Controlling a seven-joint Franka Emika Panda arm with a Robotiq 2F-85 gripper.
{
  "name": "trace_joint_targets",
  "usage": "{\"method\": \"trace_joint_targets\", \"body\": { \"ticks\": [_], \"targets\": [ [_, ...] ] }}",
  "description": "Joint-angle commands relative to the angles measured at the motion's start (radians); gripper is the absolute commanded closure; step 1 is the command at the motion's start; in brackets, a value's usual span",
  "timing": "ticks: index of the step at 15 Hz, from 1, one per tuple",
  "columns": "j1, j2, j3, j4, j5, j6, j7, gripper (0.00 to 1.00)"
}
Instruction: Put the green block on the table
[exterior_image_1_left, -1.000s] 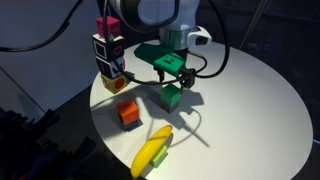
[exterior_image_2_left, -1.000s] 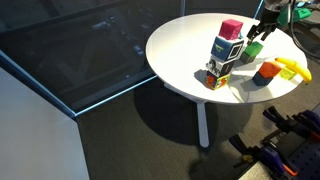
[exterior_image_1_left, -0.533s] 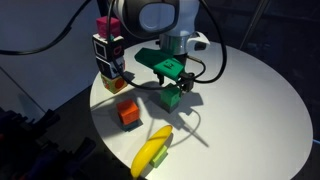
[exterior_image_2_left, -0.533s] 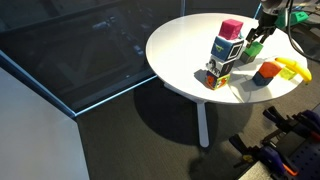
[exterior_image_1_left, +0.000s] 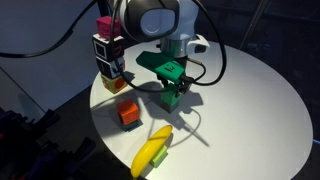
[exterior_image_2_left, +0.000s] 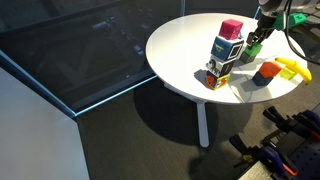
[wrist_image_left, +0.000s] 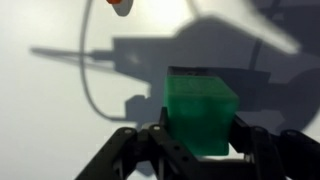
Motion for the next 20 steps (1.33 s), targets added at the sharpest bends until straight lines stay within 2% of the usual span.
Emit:
{"method": "trace_joint_targets", "body": {
  "ticks": [1, 11, 20],
  "targets": [
    [-0.007, -0.014, 0.008, 0.004, -0.035, -0.003, 0.01, 0.71],
    [0.002, -0.111, 0.04, -0.057, -0.029, -0.018, -0.013, 0.71],
    [0.067, -0.186, 0.05, -0.243, -0.11, 0.05, -0.03, 0.71]
  ]
}}
